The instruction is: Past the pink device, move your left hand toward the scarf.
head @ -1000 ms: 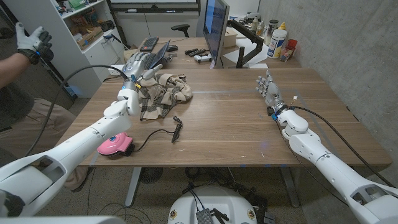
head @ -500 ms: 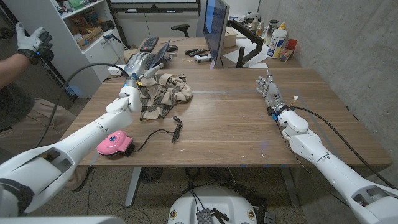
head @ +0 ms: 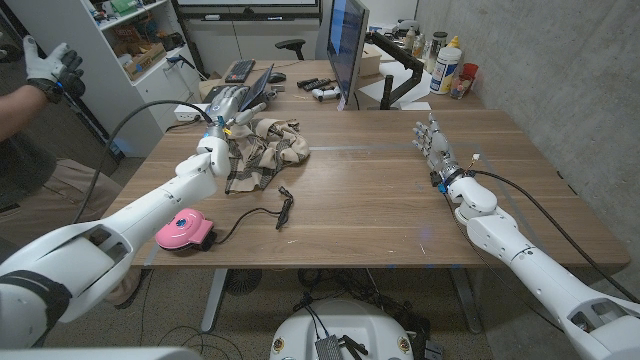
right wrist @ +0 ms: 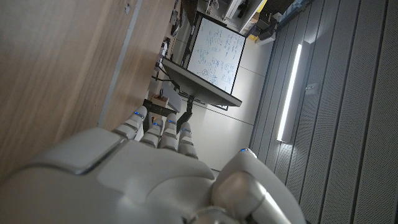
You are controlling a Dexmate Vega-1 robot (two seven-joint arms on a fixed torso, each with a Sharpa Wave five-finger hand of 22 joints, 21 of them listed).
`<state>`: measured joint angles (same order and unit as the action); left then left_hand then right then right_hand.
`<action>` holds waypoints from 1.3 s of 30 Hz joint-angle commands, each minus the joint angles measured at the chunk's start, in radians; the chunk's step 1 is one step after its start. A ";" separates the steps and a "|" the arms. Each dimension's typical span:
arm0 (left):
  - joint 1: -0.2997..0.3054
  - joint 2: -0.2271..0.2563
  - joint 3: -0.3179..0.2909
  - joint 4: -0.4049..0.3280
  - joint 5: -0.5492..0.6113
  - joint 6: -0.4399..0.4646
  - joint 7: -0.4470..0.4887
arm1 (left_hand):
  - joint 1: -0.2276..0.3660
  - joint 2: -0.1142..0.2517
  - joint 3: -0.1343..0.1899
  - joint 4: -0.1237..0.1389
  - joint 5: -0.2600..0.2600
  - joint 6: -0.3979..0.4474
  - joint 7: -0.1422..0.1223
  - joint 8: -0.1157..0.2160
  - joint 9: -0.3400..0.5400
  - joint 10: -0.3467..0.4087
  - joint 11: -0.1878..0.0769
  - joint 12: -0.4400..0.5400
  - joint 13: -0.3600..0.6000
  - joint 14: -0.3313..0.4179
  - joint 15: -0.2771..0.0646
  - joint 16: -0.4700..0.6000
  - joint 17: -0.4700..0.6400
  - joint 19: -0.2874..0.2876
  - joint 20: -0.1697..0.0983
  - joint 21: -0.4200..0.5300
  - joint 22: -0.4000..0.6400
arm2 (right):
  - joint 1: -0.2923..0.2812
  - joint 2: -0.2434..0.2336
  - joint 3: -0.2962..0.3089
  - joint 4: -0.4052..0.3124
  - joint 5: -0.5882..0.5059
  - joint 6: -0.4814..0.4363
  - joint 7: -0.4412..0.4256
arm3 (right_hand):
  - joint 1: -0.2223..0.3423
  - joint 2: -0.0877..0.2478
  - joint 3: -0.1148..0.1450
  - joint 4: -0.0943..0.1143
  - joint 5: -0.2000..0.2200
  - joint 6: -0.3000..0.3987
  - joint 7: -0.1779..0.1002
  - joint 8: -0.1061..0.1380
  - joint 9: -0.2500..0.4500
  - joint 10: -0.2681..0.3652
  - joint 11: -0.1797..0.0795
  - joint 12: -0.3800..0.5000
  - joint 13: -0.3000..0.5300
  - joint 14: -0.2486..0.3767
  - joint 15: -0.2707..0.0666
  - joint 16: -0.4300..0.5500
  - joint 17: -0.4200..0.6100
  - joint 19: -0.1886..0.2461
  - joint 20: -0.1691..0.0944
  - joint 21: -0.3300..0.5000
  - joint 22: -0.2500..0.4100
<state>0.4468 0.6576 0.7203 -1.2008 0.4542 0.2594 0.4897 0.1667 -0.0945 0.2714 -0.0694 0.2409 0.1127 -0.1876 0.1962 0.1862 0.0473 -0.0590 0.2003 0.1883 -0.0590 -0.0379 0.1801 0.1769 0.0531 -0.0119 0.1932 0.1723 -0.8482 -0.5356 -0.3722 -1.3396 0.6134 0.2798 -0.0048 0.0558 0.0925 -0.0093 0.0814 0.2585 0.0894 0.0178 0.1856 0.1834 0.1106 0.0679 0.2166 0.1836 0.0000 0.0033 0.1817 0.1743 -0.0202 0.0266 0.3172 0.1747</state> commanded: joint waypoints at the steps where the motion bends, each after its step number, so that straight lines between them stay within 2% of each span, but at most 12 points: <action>1: -0.068 -0.056 0.042 0.155 -0.026 -0.082 0.044 | 0.012 -0.003 0.001 -0.006 0.006 0.001 0.002 0.001 0.003 -0.003 -0.002 0.002 0.003 -0.008 -0.020 0.006 0.003 0.010 -0.002 0.003 0.003 | -0.002 -0.011 -0.005 -0.015 -0.017 -0.015 -0.013 | -0.002 0.019 0.004 0.006 -0.002 0.009 -0.005 0.006 0.003 0.002 -0.002 0.001 0.004 -0.008 -0.003 0.003 0.004 0.004 0.003 -0.007 0.001; 28: -0.149 -0.144 0.107 0.388 -0.117 -0.234 0.086 | 0.012 -0.002 0.000 -0.010 0.007 -0.006 0.009 -0.001 0.003 -0.003 -0.001 0.003 0.003 -0.009 -0.018 0.006 0.003 0.020 -0.003 0.005 0.003 | -0.005 -0.018 -0.002 -0.023 -0.015 -0.026 -0.015 | -0.002 0.020 0.005 0.007 -0.002 0.010 -0.005 0.006 0.003 0.003 -0.002 0.002 0.004 -0.008 -0.004 0.003 0.004 0.008 0.003 -0.018 0.002; 39: -0.171 -0.158 0.134 0.429 -0.131 -0.256 0.079 | 0.012 -0.001 -0.001 -0.011 0.008 -0.007 0.009 -0.001 0.004 -0.003 -0.001 0.003 0.003 -0.010 -0.018 0.006 0.004 0.021 -0.003 0.005 0.003 | -0.001 -0.015 -0.004 -0.015 -0.016 -0.026 -0.014 | -0.002 0.020 0.005 0.007 -0.002 0.010 -0.005 0.006 0.003 0.002 -0.003 0.001 0.004 -0.008 -0.005 0.003 0.004 0.010 0.003 -0.022 0.002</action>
<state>0.2985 0.5188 0.8289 -0.8247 0.3427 0.0336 0.5719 0.1706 -0.0985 0.2688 -0.0718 0.2408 0.1072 -0.1822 0.1962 0.1887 0.0474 -0.0590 0.2003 0.1883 -0.0588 -0.0378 0.1800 0.1795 0.0676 -0.0162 0.1932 0.1724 -0.8540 -0.5522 -0.3750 -1.3628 0.5976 0.2545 -0.0216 0.0558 0.0925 -0.0064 0.0844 0.2585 0.0930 0.0143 0.1856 0.1834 0.1106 0.0679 0.2166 0.1836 -0.0054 -0.0021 0.1817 0.1742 -0.0188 0.0250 0.2957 0.1745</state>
